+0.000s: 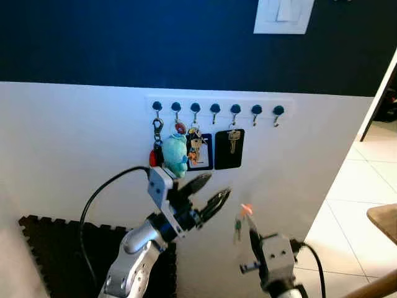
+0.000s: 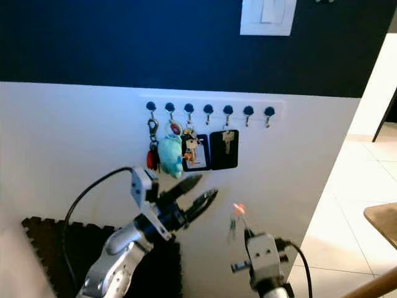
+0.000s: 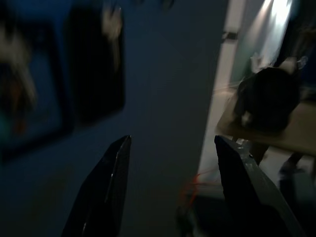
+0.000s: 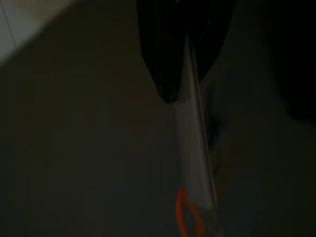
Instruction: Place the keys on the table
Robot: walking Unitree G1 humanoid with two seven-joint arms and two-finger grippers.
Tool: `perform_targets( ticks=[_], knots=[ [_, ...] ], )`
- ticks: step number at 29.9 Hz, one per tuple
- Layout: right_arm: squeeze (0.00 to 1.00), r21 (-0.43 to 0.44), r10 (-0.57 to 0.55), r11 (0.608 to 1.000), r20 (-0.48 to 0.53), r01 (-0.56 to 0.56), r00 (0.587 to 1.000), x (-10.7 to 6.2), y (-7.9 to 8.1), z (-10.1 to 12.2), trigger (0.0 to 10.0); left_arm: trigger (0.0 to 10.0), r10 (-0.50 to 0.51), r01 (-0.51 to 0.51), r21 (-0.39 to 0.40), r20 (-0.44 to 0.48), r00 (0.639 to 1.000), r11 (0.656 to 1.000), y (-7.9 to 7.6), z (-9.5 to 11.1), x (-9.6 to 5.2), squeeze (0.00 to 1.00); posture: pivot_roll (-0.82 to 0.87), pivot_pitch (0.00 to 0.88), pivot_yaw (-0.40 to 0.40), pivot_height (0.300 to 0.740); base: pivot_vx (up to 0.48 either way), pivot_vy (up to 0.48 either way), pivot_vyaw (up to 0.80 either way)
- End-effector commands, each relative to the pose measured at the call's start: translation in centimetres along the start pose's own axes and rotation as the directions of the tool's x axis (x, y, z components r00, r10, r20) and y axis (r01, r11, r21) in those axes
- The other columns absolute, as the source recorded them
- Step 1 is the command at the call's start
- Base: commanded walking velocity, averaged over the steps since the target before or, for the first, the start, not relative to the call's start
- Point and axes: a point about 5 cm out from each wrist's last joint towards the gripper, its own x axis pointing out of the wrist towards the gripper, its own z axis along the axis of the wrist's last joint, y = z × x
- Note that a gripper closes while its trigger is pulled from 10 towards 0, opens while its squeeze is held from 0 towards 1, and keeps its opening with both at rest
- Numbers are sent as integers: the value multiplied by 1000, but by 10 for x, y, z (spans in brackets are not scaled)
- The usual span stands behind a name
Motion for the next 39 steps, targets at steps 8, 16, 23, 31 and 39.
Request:
perform_targets(
  ticks=[8,16,23,31,39],
  knots=[
    [0,107,0,992,-567,73,824,-50,-6,-94,10000,10000,330,-211,254,-735,592,944,29,-122,-101,0,37,40,16,740,0,0,0],
    [0,92,-1,993,-624,75,782,-73,-6,-109,10000,10000,493,-481,302,-800,342,823,32,-152,-152,0,52,26,3,740,0,0,0],
    [0,43,-20,997,-665,65,747,-78,-7,-115,10000,10000,587,-697,314,-787,190,645,31,-166,-188,0,39,16,8,740,0,0,0],
    [0,47,-30,995,-669,83,743,-78,-3,-116,10000,10000,601,-699,328,-778,181,635,20,-173,-199,0,34,19,12,740,0,0,0],
    [0,72,-33,991,-684,112,729,-81,-2,-118,10000,10000,615,-728,299,-760,209,617,18,-175,-197,0,36,23,22,740,0,0,0]
  ],
)
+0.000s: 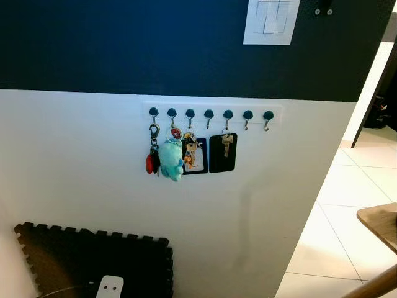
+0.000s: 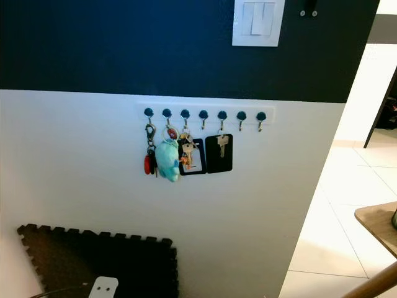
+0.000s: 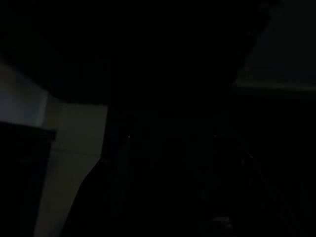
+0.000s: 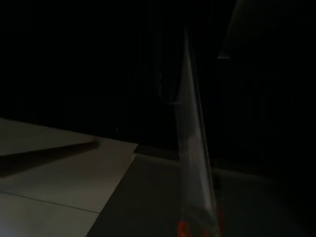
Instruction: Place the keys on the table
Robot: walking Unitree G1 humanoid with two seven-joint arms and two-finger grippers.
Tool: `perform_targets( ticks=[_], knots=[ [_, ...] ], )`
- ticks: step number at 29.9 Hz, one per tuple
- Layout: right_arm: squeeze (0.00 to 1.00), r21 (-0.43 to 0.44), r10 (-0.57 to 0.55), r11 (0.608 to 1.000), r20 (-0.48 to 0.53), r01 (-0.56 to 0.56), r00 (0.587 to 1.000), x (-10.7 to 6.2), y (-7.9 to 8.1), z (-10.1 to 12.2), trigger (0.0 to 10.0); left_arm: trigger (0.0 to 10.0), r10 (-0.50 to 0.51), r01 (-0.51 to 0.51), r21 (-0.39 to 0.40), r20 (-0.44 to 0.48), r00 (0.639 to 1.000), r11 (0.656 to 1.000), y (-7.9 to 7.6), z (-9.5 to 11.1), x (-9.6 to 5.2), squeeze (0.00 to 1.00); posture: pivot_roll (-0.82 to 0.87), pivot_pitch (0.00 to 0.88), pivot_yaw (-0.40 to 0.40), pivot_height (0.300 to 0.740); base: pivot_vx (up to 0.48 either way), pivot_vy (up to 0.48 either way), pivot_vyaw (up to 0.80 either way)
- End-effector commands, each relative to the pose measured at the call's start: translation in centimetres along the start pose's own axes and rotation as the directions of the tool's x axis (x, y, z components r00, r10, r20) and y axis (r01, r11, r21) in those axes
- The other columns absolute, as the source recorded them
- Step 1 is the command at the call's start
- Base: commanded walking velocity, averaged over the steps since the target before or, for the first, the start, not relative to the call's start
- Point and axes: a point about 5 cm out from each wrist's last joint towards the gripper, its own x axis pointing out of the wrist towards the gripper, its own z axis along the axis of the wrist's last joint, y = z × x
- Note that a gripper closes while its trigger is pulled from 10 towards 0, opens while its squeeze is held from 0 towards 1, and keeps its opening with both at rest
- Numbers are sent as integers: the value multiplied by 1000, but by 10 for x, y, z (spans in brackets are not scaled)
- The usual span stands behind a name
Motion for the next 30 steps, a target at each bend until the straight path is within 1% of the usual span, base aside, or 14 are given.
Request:
perform_targets(
  ticks=[1,3,4,7,17,23,28,30],
  knots=[
    [0,22,5,1000,-17,-4,1000,-1,1,-4,10000,10000,-39,39,11,-26,999,999,-7,-8,-1,0,36,23,24,740,0,0,0],
    [0,24,7,1000,-19,-6,1000,-1,2,-5,10000,10000,-50,50,19,-30,998,999,-8,-10,-2,0,36,23,24,740,0,0,0],
    [0,25,9,1000,-18,-8,1000,-2,2,-6,10000,10000,-52,54,33,-41,998,998,-8,-12,-2,0,36,23,25,740,0,0,-469],
    [0,44,6,999,-2,-6,1000,-2,4,-5,10000,10000,-53,54,59,-24,998,997,-8,-12,-3,0,36,23,25,740,0,0,-704],
    [0,34,28,999,12,-28,1000,-1,8,-2,10000,10000,-71,72,50,-11,997,996,-8,-13,-4,0,42,15,22,740,0,0,-800],
    [0,27,35,999,22,-36,999,0,8,1,10000,10000,-66,66,53,-9,998,996,-8,-15,-4,0,41,13,20,740,0,0,-800],
    [0,16,45,999,25,-45,999,0,8,1,10000,10000,-62,62,39,-1,998,997,-7,-16,-5,0,43,10,15,740,0,0,-800],
    [0,4,75,997,30,-75,997,-1,12,1,10000,10000,-57,57,25,5,998,998,-6,-17,-5,0,43,8,15,740,0,0,0]
  ],
)
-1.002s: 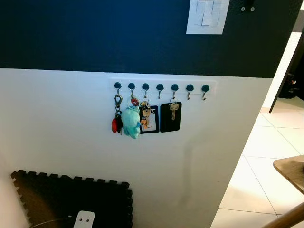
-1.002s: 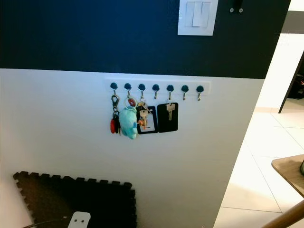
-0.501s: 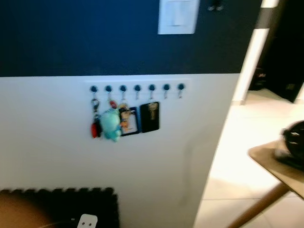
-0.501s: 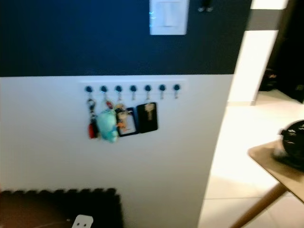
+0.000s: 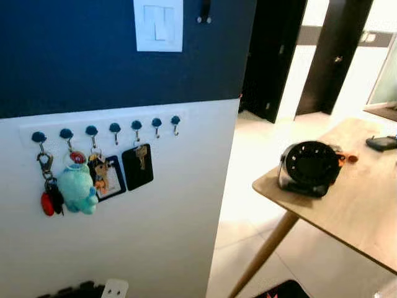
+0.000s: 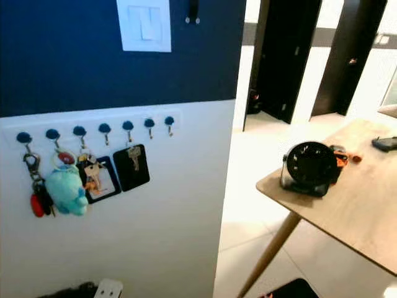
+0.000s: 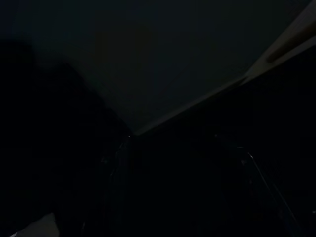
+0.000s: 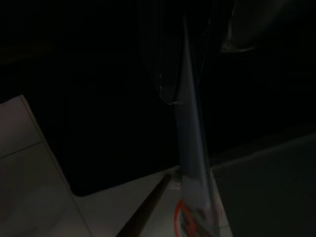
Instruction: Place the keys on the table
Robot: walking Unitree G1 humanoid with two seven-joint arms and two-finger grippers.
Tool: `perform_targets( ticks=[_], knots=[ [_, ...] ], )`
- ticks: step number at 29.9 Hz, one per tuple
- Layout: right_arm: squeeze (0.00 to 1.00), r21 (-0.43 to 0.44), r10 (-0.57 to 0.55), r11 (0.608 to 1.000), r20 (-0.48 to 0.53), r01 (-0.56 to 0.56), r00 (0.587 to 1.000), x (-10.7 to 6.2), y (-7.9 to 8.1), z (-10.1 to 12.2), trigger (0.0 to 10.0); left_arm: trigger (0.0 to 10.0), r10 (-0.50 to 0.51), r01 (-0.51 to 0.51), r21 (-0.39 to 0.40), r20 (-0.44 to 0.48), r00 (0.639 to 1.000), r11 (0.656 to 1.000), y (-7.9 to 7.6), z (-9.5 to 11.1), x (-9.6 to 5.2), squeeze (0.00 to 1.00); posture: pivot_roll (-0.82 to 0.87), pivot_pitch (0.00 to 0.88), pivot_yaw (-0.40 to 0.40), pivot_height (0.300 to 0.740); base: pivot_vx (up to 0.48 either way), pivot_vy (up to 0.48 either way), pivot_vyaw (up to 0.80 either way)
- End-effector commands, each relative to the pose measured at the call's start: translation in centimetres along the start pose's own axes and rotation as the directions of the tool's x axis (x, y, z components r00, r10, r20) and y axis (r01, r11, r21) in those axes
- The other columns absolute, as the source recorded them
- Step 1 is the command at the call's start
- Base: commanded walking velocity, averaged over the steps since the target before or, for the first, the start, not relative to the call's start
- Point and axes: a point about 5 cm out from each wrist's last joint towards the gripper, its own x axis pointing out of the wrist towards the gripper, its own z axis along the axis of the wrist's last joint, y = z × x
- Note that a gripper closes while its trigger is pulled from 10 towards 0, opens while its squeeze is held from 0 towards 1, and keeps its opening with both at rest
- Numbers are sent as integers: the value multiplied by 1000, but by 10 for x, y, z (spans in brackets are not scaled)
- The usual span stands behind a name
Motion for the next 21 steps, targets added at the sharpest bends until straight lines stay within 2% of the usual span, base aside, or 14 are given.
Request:
perform_targets(
  ticks=[1,6,21],
  knots=[
    [0,-24,37,999,6,-37,999,-1,5,-1,10000,10000,1,-1,-8,-6,1000,1000,0,-4,-1,0,43,8,14,740,0,0,0],
    [0,-21,49,999,4,-49,999,-1,8,-2,10000,10000,-2,3,-40,11,1000,999,0,-3,-2,0,45,9,13,740,0,0,0],
    [0,-22,58,998,2,-58,998,0,10,-1,10000,10000,-1,2,-63,22,1000,998,2,-4,-3,0,51,8,11,740,0,0,0]
  ],
)
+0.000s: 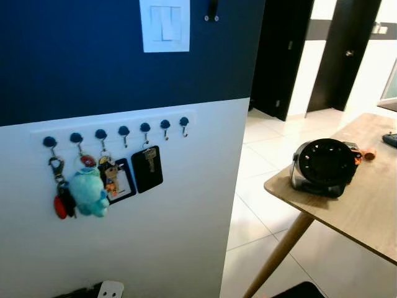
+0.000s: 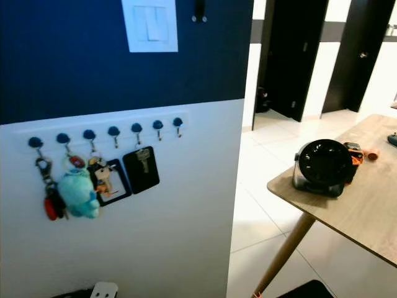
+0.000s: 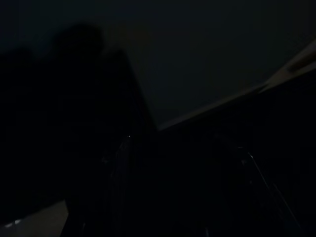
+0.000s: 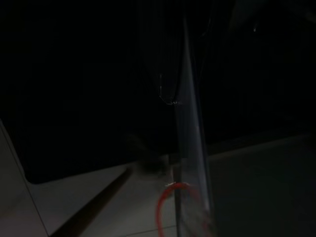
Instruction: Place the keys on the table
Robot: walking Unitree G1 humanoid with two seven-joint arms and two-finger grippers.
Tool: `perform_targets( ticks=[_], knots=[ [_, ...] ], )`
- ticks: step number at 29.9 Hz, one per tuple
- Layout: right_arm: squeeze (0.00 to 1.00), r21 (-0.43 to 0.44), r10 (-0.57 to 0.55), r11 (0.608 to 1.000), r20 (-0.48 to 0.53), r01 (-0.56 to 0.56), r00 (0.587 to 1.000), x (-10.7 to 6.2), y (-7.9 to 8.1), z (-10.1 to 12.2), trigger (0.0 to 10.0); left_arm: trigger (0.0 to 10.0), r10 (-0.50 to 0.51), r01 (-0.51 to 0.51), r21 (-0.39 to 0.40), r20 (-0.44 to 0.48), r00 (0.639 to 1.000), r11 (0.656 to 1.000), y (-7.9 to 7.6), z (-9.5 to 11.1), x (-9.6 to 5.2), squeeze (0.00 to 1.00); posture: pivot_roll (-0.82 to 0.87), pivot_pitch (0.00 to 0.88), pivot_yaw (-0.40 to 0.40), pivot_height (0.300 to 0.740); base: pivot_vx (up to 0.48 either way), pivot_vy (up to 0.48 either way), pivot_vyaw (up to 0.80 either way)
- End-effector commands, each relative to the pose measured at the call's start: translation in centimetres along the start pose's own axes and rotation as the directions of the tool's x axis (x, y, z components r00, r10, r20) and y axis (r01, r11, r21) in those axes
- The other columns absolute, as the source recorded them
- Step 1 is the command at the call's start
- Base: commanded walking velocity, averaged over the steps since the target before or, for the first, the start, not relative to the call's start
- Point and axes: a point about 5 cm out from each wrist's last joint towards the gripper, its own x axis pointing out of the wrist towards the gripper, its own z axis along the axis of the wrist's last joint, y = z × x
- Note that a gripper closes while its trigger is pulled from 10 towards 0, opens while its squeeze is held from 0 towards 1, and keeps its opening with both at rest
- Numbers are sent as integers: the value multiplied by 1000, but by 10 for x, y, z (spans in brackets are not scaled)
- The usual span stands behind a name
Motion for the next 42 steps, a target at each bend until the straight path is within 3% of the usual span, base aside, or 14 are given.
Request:
perform_targets(
  ticks=[1,17,23,42],
  knots=[
    [0,2,6,1000,-3,-6,1000,0,2,-1,10000,10000,-2,2,-18,-1,1000,1000,-2,-4,-1,0,51,8,11,740,0,0,0],
    [0,2,4,1000,-10,-4,1000,0,0,-1,10000,10000,-30,31,-10,15,999,999,-5,0,0,0,51,10,10,740,0,0,0],
    [0,6,-1,1000,-12,1,1000,0,-1,-1,10000,10000,-43,43,6,10,999,999,-7,-2,-1,0,51,18,10,740,0,-474,0],
    [0,11,-1,1000,-19,1,1000,1,-1,0,10000,10000,-36,36,-9,-1,999,999,-6,-3,-1,0,50,29,8,740,0,0,0]
  ],
)
